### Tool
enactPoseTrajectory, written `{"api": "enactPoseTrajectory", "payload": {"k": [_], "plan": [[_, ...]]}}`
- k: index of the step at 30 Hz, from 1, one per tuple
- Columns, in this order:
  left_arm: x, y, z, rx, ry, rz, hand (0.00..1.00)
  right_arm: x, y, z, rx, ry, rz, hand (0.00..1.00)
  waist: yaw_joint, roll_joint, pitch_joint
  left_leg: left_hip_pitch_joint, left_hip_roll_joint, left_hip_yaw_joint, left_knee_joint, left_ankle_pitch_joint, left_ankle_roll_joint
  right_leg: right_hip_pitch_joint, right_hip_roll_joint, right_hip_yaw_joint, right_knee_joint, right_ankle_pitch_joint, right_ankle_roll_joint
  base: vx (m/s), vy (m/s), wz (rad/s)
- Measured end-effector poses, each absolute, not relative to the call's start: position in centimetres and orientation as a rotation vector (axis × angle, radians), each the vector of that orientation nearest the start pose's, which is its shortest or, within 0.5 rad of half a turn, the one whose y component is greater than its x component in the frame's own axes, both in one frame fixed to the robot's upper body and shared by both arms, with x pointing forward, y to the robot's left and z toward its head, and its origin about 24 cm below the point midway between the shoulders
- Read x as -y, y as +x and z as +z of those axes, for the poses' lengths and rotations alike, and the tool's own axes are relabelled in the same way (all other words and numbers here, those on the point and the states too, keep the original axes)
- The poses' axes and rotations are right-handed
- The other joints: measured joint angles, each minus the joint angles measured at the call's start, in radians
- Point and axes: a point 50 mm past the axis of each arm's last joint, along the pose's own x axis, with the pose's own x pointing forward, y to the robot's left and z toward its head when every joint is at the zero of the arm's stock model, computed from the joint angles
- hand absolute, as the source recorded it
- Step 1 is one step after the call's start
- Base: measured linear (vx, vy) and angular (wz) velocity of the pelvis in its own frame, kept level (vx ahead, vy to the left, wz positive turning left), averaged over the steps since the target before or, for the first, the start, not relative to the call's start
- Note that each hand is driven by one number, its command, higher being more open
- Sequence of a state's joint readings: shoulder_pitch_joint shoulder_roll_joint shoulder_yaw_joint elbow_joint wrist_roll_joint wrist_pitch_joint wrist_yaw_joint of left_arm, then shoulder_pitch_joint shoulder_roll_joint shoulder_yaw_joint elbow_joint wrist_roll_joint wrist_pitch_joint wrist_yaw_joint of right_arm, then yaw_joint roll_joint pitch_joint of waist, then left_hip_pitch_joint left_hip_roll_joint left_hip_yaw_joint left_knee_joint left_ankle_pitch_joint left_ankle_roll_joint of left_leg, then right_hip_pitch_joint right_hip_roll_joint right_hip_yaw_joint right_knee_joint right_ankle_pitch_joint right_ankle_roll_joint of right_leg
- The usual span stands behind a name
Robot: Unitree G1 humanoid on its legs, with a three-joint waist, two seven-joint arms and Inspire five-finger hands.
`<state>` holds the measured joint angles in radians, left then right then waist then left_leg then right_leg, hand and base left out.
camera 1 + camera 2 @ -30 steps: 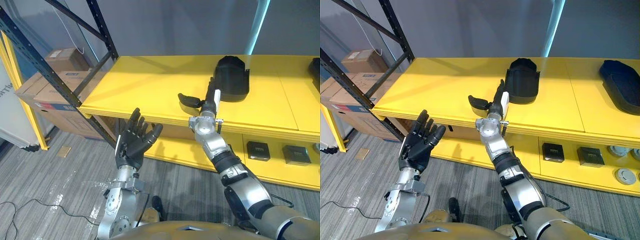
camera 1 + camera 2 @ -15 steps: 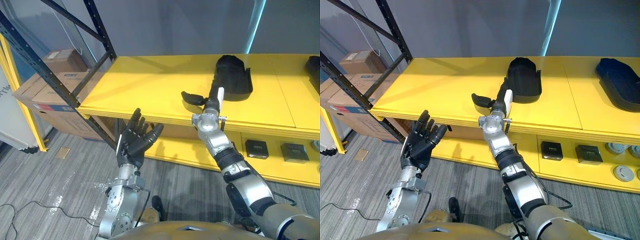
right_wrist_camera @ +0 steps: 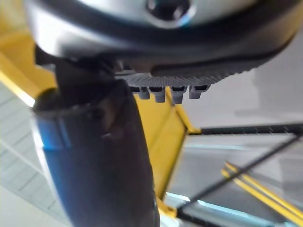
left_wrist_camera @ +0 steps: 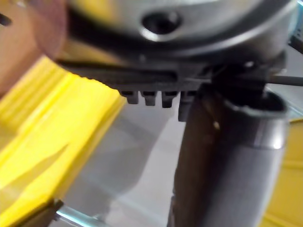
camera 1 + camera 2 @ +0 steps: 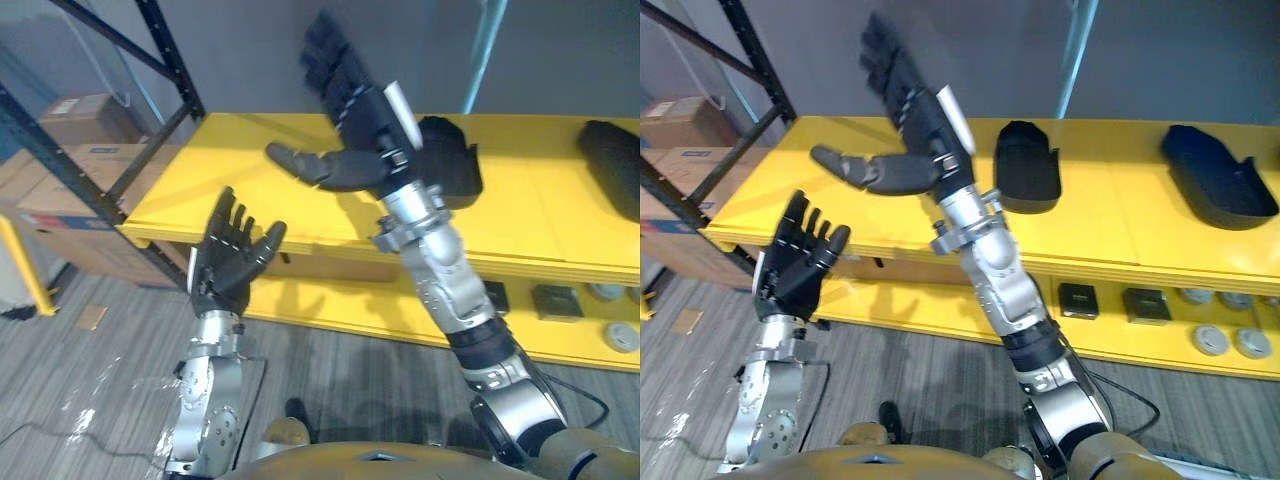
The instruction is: Walk over and take three plastic housings, then place them on the shelf
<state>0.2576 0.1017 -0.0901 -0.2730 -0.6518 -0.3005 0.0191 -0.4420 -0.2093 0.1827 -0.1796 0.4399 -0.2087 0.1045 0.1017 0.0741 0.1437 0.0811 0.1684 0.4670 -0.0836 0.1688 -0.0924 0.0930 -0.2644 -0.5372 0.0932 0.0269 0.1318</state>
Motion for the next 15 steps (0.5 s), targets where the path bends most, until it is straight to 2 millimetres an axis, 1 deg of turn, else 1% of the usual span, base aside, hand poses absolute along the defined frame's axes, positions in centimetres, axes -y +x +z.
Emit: {"api": "enactPoseTrajectory", "payload": {"k": [1,2,3,4,5,6,7,8,9,10,12,13,15], "plan": [[-17.2,20.1,7.8,0.314,-0.57,0.045,1.0,12.1,27.9,20.8,0.749,0.207,0.413,1.0,-0.007,-0.009,-0.005,0.006,-0.001,0.016,0.0,-0.005,0.0,0.0,0.003,0.015,-0.016,0.011,0.0,0.05,0.032,-0.58],[-17.1,20.3,8.4,0.339,-0.55,0.029,1.0,14.2,27.6,20.2,0.745,0.193,0.323,1.0,-0.022,-0.017,-0.006,0.016,-0.002,0.038,0.0,-0.012,-0.001,0.0,0.006,0.033,-0.035,0.023,0.001,0.04,0.047,-0.59],[-17.0,20.4,8.9,0.359,-0.523,0.016,1.0,16.2,27.4,19.2,0.716,0.174,0.23,1.0,-0.04,-0.021,-0.008,0.025,-0.002,0.062,-0.001,-0.022,-0.003,-0.003,0.009,0.054,-0.05,0.033,0.0,0.03,0.045,-0.55],[-17.0,20.4,9.1,0.367,-0.519,0.012,1.0,17.1,27.1,18.6,0.695,0.169,0.189,1.0,-0.05,-0.022,-0.008,0.03,-0.002,0.073,-0.001,-0.025,-0.005,-0.003,0.011,0.063,-0.057,0.039,-0.002,0.03,0.042,-0.6],[-16.7,20.3,9.4,0.381,-0.499,0.0,1.0,19.0,26.4,17.1,0.648,0.151,0.104,1.0,-0.063,-0.024,-0.01,0.041,-0.001,0.097,-0.001,-0.03,-0.007,-0.004,0.016,0.088,-0.072,0.048,-0.002,0.03,0.027,-0.49],[-16.6,20.3,9.6,0.389,-0.495,-0.006,1.0,19.8,26.0,16.4,0.626,0.133,0.063,1.0,-0.072,-0.024,-0.01,0.045,0.001,0.108,-0.001,-0.033,-0.01,-0.004,0.02,0.099,-0.08,0.053,-0.002,0.06,0.021,-0.62],[-16.6,20.2,10.1,0.409,-0.485,-0.013,1.0,21.9,24.9,14.8,0.571,0.104,-0.031,1.0,-0.095,-0.023,-0.01,0.051,0.005,0.133,-0.001,-0.037,-0.015,-0.013,0.027,0.121,-0.09,0.061,-0.005,0.05,0.005,-0.52],[-16.6,20.1,10.3,0.422,-0.468,-0.015,1.0,23.0,24.1,14.1,0.543,0.088,-0.086,1.0,-0.11,-0.023,-0.011,0.053,0.01,0.152,0.0,-0.04,-0.019,-0.021,0.035,0.138,-0.096,0.068,-0.008,0.06,-0.001,-0.55],[-16.6,20.1,10.6,0.432,-0.464,-0.018,1.0,23.8,23.6,13.6,0.525,0.069,-0.123,1.0,-0.115,-0.023,-0.011,0.055,0.014,0.163,0.0,-0.042,-0.023,-0.03,0.04,0.153,-0.097,0.07,-0.011,0.05,-0.009,-0.55],[-16.6,19.9,11.1,0.454,-0.464,-0.021,1.0,25.3,22.4,12.7,0.485,0.032,-0.192,1.0,-0.13,-0.025,-0.01,0.057,0.021,0.187,0.0,-0.045,-0.026,-0.046,0.049,0.176,-0.097,0.071,-0.013,0.05,-0.013,-0.54],[-17.0,19.8,11.5,0.48,-0.456,-0.017,1.0,27.3,20.0,11.5,0.406,-0.044,-0.321,1.0,-0.147,-0.025,-0.01,0.077,0.034,0.231,0.0,-0.053,-0.039,-0.06,0.068,0.222,-0.097,0.074,-0.016,0.05,-0.017,-0.63],[-17.1,19.8,11.7,0.486,-0.454,-0.013,1.0,27.7,19.5,11.2,0.391,-0.05,-0.345,1.0,-0.156,-0.027,-0.009,0.084,0.038,0.243,0.0,-0.055,-0.042,-0.062,0.073,0.233,-0.097,0.073,-0.017,0.06,-0.019,-0.67],[-17.6,19.6,12.1,0.509,-0.443,0.002,1.0,28.5,18.2,10.4,0.358,-0.043,-0.427,1.0,-0.185,-0.034,-0.007,0.104,0.051,0.295,0.016,-0.074,-0.055,-0.078,0.09,0.288,-0.097,0.075,-0.02,0.03,-0.013,-0.66]]}}
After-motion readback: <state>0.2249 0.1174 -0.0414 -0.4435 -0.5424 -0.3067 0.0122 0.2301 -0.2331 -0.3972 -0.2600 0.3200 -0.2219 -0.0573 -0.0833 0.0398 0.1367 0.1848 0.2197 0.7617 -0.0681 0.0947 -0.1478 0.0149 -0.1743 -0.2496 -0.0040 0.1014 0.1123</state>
